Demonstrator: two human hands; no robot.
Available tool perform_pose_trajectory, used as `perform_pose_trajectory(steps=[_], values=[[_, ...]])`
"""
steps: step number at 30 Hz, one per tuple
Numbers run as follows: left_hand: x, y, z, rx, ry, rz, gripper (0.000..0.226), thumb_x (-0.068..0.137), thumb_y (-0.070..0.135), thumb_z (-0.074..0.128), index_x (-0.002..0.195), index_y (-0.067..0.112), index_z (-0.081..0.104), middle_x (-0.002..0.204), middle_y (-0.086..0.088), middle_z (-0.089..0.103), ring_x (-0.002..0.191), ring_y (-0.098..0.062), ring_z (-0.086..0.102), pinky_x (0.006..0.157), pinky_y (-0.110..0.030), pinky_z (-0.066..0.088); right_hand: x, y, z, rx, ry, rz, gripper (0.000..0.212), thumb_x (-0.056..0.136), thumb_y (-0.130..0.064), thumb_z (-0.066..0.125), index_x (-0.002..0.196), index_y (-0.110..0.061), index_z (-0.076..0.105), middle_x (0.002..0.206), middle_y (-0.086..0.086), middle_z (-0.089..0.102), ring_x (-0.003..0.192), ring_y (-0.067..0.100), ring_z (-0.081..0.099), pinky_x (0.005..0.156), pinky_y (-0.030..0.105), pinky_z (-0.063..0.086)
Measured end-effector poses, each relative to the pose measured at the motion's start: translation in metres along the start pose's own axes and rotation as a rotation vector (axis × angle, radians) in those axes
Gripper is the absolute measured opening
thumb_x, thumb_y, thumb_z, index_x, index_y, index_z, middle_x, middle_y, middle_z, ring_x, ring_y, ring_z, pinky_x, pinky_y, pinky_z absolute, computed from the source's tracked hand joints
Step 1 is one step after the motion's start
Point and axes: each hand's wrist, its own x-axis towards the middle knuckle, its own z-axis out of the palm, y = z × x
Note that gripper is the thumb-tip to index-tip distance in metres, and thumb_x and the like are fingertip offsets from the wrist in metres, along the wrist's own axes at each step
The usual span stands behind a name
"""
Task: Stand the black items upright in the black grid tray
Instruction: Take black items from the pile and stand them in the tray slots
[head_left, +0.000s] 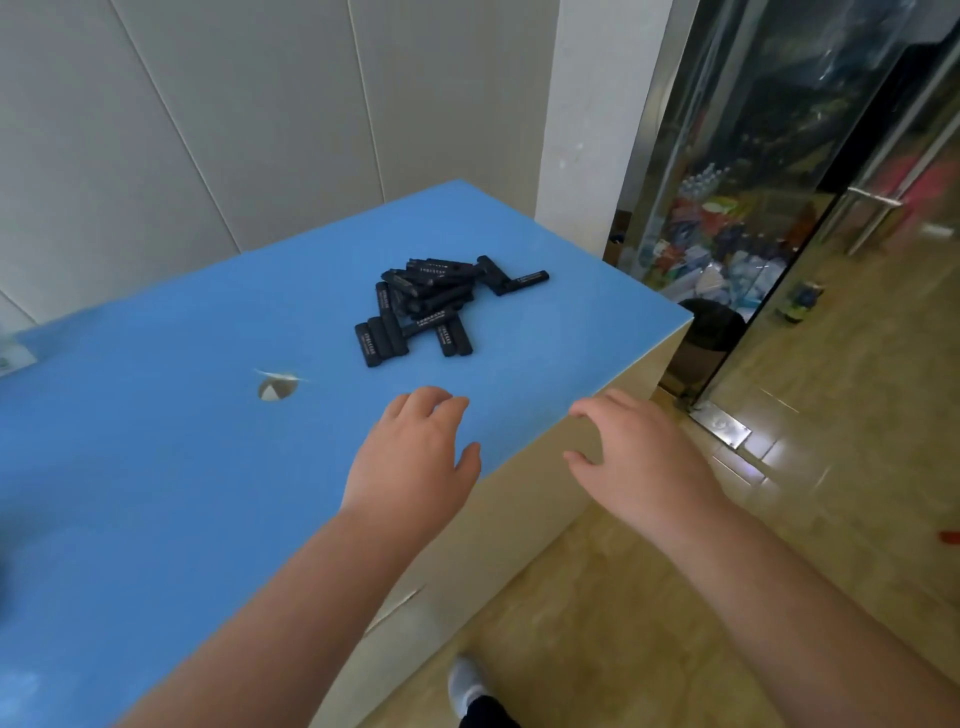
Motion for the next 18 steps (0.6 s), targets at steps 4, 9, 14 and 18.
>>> perform_pose_trajectory(steps=[4,9,14,18], values=[[0.045,-0.006,0.011,-0.021,-0.005,-0.021,0.051,0.098,0.041,0.046,0.145,0.021,0.043,0.142,0.006,0.042,0.132,-0.018,0.039,0.107,-0.029,0.035,0.041,0.011,0.0,-0.021,-0.009,-0.019,0.042,0.094,-0.041,0.063,0.133,-0.028,0.054,0.128,-0.014,0.055,0.12,0.011,0.052,0.093,0.027,0.047],[0.098,-0.022,0.017,-0.025,-0.07,-0.082,0.048,0.099,0.04,0.045,0.144,0.023,0.042,0.138,0.005,0.045,0.128,-0.019,0.043,0.101,-0.032,0.042,0.09,0.015,0.003,-0.018,-0.014,-0.033,0.039,0.094,-0.041,0.062,0.131,-0.029,0.056,0.127,-0.014,0.056,0.117,0.012,0.053,0.09,0.025,0.045],[0.139,-0.035,0.031,-0.012,-0.132,-0.187,0.041,0.099,0.037,0.042,0.135,0.019,0.05,0.131,0.0,0.049,0.123,-0.023,0.046,0.098,-0.037,0.045,0.127,0.017,0.009,0.012,-0.059,-0.059,0.039,0.095,-0.041,0.06,0.131,-0.029,0.055,0.127,-0.015,0.054,0.12,0.011,0.05,0.089,0.024,0.042],[0.163,-0.038,0.045,0.029,-0.158,-0.239,0.035,0.101,0.035,0.038,0.127,0.016,0.054,0.124,-0.004,0.053,0.116,-0.026,0.049,0.097,-0.036,0.045,0.152,0.021,0.015,0.025,-0.08,-0.097,0.038,0.094,-0.041,0.061,0.129,-0.03,0.056,0.126,-0.016,0.054,0.119,0.01,0.05,0.086,0.021,0.04]])
